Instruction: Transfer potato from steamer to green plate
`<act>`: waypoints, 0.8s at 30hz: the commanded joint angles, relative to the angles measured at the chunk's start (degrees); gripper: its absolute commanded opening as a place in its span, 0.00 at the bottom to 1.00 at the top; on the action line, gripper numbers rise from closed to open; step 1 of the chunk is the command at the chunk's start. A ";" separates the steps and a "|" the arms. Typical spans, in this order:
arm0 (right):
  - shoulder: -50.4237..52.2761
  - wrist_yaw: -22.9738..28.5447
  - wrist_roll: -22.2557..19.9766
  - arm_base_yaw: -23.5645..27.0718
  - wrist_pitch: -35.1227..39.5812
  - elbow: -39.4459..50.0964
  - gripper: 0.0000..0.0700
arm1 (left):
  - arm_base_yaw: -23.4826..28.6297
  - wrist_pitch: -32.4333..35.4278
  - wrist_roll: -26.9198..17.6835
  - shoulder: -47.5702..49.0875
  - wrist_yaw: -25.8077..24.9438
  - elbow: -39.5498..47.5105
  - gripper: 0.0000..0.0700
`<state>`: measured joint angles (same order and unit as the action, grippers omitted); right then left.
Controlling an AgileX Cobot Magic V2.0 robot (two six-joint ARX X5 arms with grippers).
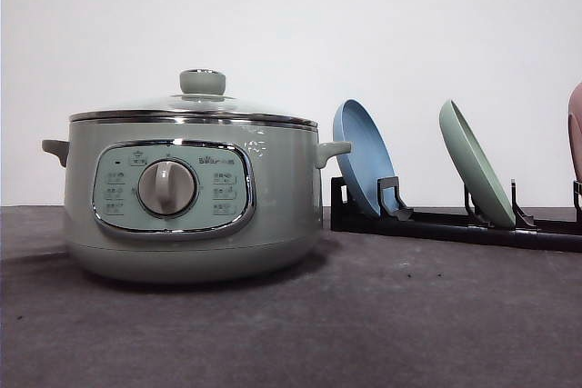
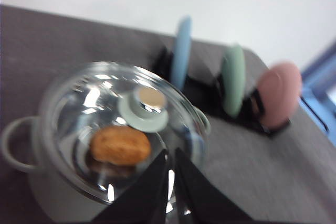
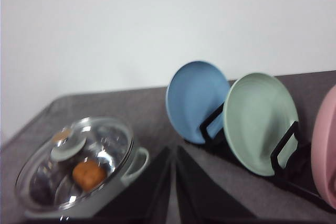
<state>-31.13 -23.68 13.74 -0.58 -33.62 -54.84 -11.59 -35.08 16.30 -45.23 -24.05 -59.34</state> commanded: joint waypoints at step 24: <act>-15.64 -3.96 -15.41 -11.08 -16.38 -11.13 0.01 | -4.66 -5.79 -12.83 -8.36 -6.39 -7.79 0.32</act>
<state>-46.35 -27.42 -1.30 -11.35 -50.50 -65.10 -15.99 -41.04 4.80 -52.97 -30.04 -65.93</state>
